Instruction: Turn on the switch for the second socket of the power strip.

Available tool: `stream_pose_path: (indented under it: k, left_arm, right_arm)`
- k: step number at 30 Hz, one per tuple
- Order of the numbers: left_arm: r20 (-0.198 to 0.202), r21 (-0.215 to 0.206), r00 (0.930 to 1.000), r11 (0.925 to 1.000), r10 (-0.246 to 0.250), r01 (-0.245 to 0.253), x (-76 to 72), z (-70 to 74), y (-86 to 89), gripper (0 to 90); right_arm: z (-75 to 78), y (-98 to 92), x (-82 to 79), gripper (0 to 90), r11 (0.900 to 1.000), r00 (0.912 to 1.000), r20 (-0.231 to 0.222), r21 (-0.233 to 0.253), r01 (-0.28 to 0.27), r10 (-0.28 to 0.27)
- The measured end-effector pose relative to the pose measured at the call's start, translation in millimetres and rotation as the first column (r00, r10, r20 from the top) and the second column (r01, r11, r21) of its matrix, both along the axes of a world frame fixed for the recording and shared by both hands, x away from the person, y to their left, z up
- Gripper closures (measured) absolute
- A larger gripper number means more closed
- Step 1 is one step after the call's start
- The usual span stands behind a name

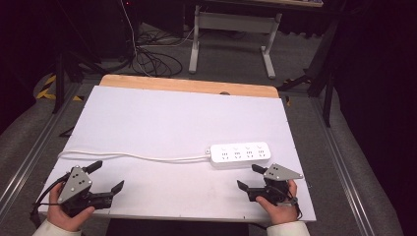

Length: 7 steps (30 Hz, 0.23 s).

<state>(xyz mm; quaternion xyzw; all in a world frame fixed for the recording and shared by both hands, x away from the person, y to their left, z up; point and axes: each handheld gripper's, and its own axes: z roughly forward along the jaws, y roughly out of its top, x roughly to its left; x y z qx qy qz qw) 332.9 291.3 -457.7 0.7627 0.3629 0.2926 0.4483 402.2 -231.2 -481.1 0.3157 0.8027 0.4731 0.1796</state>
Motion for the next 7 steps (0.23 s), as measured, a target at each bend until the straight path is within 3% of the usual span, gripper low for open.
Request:
stream_pose_path:
  k: [7]
  left_arm:
    - [0.018, 0.002, 0.9997, 0.9999, 0.014, -0.014, -0.2, -0.9, 0.4, 10.5]
  right_arm:
    - [-0.7, -0.3, 0.9, 20.1, 1.000, 1.0000, 0.003, -0.006, 0.008, -0.008]
